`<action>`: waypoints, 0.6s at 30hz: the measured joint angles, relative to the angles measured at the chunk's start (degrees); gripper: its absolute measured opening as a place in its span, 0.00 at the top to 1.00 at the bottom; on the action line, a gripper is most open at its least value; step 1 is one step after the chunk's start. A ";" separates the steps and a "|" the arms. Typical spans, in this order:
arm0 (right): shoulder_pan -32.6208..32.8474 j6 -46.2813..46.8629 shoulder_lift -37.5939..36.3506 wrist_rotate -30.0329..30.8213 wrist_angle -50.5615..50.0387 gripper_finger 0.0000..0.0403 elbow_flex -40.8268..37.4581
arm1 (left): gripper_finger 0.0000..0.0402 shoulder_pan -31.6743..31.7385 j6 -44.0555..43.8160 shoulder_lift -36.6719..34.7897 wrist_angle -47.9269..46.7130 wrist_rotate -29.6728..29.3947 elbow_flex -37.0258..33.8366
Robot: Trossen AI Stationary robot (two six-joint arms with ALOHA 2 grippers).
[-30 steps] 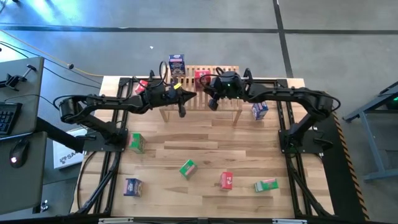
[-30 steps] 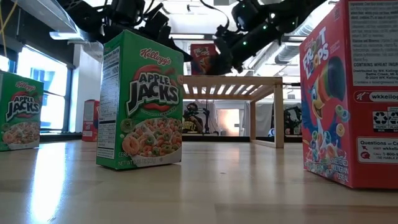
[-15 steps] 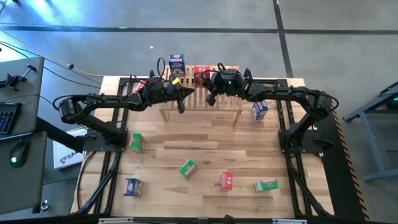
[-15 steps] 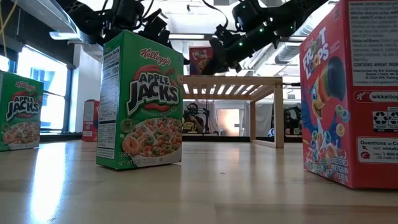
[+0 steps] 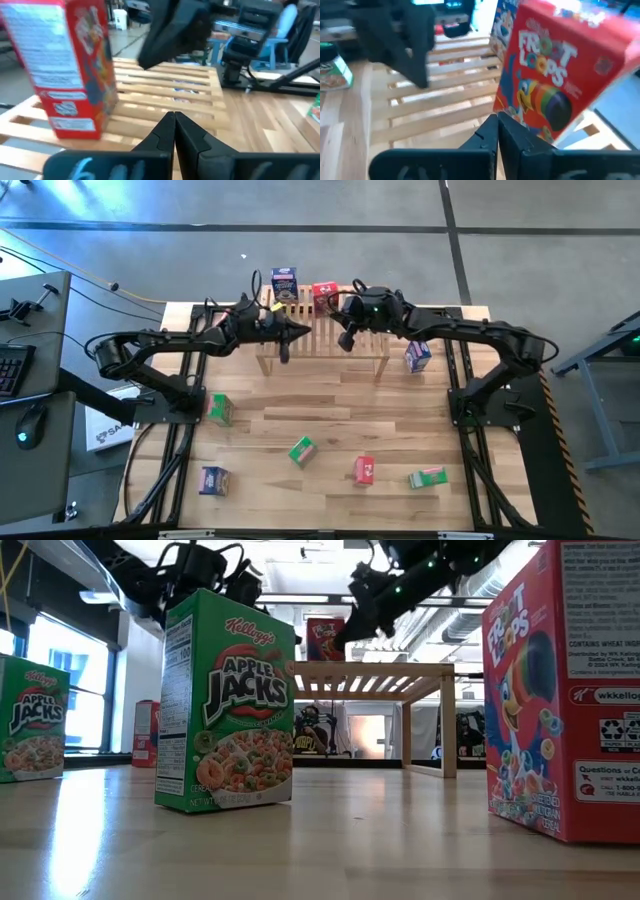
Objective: Stack cereal on shelf
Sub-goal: Put the middle red cereal box on the shelf
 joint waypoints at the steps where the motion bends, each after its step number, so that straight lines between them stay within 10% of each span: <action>1: 0.10 -0.20 -0.25 -0.24 -0.52 1.00 0.00 | 1.00 0.35 -0.22 -0.02 0.92 0.04 -0.23; 18: -1.19 2.19 8.04 -0.92 11.52 1.00 -0.20 | 1.00 1.26 -2.38 -0.41 9.82 -0.32 -4.37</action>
